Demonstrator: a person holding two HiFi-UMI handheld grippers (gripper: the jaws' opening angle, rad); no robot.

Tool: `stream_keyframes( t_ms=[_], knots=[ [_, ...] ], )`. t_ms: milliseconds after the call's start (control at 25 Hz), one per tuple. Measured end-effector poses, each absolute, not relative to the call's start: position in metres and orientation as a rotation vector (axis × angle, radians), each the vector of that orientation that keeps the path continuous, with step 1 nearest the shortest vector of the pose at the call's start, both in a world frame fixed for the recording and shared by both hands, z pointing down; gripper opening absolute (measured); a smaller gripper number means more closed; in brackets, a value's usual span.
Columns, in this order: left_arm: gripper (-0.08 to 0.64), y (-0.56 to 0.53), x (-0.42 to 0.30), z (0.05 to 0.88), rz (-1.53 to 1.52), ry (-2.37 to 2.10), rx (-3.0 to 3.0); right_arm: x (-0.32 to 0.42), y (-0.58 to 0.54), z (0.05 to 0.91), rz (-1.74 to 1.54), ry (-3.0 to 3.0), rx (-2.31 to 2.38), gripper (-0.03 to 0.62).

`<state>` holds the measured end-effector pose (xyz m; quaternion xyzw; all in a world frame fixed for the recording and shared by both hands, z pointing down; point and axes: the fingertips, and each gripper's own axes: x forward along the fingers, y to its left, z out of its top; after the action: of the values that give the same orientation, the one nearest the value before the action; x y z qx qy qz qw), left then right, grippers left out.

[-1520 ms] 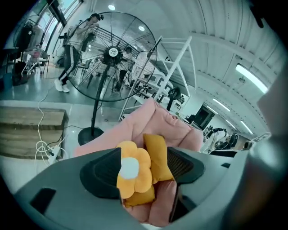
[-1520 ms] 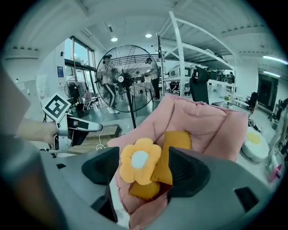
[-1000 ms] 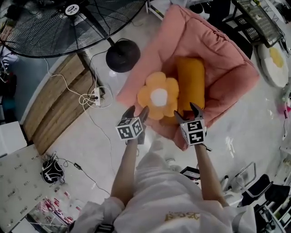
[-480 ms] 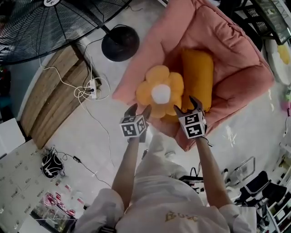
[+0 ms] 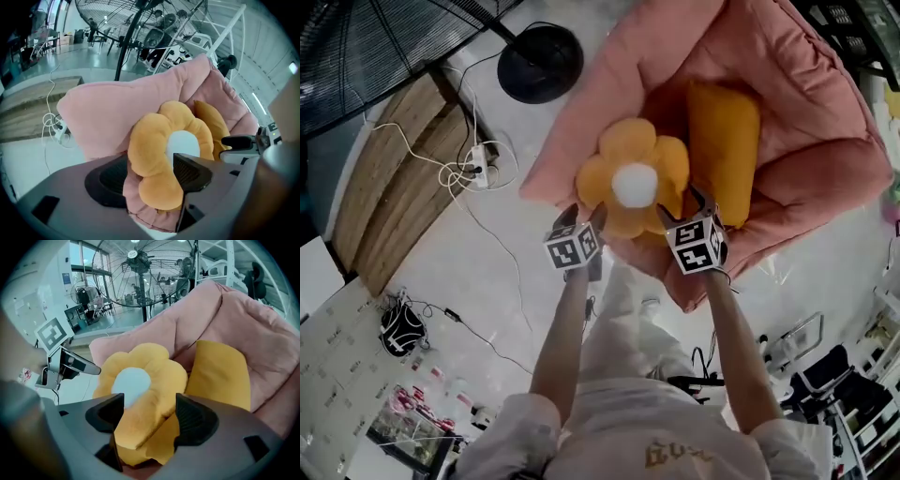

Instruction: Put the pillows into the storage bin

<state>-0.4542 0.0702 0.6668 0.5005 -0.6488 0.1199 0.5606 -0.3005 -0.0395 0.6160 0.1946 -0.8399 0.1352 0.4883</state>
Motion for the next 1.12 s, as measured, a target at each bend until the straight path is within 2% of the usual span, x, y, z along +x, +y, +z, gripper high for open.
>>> stream_keyframes(
  t_ms=[640,840,920,1120],
  knots=[
    [0.328,0.058,-0.461,0.715,0.298,-1.491,1.138,-0.308,-0.059,0.687,0.248,-1.84,0.55,0.35],
    [0.201,0.054,-0.452,0.716,0.345,-1.412,1.201,-0.307,-0.059,0.696,0.295,-1.798,0.486,0.217],
    [0.178,0.054,-0.45,0.715,0.358,-1.399,1.212,-0.308,-0.056,0.696,0.311,-1.799,0.456,0.158],
    [0.147,0.054,-0.451,0.713,0.357,-1.392,1.215,-0.313,-0.052,0.696,0.334,-1.813,0.42,0.098]
  ],
)
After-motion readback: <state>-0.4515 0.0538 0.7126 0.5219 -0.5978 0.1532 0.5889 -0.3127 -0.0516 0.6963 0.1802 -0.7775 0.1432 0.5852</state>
